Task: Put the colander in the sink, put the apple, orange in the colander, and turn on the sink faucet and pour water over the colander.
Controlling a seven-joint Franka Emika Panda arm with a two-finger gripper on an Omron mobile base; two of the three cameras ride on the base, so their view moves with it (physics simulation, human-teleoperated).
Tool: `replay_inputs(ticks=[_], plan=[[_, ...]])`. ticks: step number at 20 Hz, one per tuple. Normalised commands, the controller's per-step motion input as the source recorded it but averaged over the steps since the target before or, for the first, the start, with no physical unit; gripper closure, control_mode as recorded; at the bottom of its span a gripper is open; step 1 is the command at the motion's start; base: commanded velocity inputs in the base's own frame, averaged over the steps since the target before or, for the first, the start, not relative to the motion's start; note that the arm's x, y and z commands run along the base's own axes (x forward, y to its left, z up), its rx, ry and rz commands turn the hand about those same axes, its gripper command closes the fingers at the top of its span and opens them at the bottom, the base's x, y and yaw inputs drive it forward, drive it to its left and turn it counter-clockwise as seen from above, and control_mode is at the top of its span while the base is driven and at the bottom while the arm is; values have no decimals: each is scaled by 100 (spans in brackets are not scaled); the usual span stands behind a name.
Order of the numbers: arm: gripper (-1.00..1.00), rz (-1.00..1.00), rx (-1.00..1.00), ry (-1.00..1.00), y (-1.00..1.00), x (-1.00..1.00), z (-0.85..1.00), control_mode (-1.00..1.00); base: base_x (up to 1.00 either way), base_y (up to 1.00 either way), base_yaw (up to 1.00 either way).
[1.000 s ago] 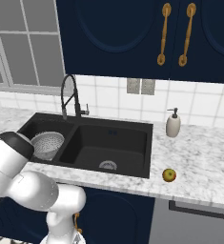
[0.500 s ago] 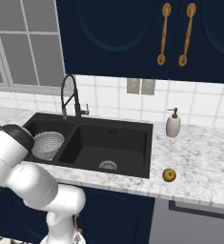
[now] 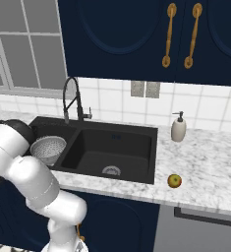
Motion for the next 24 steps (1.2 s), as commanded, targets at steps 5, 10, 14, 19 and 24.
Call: replay_inputs(ticks=[5,10,14,19,24], plan=[[-100,-6,0,15,46,0,3,-100,0,0,0],[-100,-10,-2,0,53,1,-21,-100,0,0,0],[-100,-10,0,10,47,6,16,-100,0,0,0],[-100,-6,0,19,43,2,17,-100,0,0,0],[-100,0,-2,10,45,0,-5,-100,0,0,0]])
